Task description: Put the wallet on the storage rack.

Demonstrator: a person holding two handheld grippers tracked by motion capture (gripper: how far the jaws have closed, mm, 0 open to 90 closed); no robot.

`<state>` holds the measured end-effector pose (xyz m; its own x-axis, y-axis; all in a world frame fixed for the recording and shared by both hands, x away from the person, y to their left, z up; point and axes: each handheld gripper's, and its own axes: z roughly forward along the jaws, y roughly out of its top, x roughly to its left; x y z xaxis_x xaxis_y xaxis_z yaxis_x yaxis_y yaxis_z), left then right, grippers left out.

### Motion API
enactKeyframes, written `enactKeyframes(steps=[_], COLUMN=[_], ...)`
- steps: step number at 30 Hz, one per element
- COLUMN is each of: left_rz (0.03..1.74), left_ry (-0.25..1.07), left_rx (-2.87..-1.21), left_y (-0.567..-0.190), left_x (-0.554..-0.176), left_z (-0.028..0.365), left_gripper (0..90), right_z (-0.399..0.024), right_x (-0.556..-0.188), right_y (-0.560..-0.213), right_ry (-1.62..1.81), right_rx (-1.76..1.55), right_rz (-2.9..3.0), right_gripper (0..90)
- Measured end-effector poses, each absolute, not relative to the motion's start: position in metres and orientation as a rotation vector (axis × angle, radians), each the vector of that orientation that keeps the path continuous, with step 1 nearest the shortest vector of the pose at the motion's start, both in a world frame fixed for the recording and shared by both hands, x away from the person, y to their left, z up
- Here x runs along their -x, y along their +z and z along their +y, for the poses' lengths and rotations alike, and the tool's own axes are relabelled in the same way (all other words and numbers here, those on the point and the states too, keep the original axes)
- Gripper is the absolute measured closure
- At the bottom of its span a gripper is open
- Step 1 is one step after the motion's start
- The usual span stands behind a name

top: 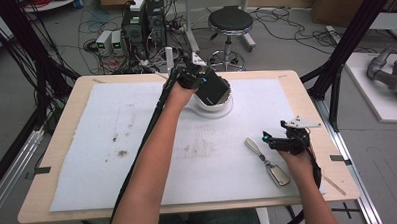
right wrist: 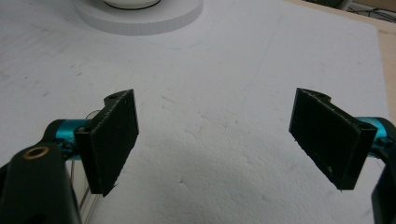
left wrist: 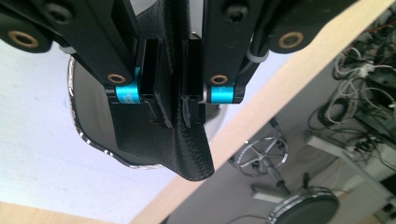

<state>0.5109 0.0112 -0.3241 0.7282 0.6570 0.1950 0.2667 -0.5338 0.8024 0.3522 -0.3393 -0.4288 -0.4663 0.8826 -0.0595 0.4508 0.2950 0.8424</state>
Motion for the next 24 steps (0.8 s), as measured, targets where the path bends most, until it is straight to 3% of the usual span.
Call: enactKeyframes(steps=[4, 5, 6, 7, 8, 11, 13, 24], left_rz=[0.705, 0.703, 0.708, 0.715, 0.727, 0.725, 0.725, 0.677], left_ry=[0.607, 0.607, 0.610, 0.618, 0.626, 0.647, 0.624, 0.598], left_rx=[-2.117, -2.121, -2.127, -2.134, -2.133, -2.116, -2.083, -2.001], left_y=[-0.328, -0.328, -0.329, -0.329, -0.329, -0.325, -0.319, -0.295], left_x=[-0.511, -0.511, -0.511, -0.511, -0.511, -0.507, -0.504, -0.470], left_z=[0.007, 0.007, 0.007, 0.007, 0.007, 0.009, 0.013, 0.038], left_gripper=[77.0, 72.3, 58.3, 58.3, 47.6, 43.8, 36.2, 29.1], right_z=[-0.340, -0.340, -0.340, -0.340, -0.340, -0.340, -0.340, -0.344], right_x=[-0.352, -0.352, -0.352, -0.352, -0.352, -0.353, -0.353, -0.350], right_y=[-0.429, -0.429, -0.429, -0.429, -0.429, -0.429, -0.429, -0.426], right_ry=[1.073, 1.074, 1.076, 1.076, 1.080, 1.079, 1.077, 1.096], right_rx=[-1.183, -1.186, -1.189, -1.189, -1.187, -1.190, -1.187, -1.204], right_rz=[2.040, 2.040, 2.041, 2.041, 2.040, 2.040, 2.041, 2.016], right_gripper=[15.9, 15.8, 15.9, 15.9, 15.9, 15.8, 15.9, 15.8])
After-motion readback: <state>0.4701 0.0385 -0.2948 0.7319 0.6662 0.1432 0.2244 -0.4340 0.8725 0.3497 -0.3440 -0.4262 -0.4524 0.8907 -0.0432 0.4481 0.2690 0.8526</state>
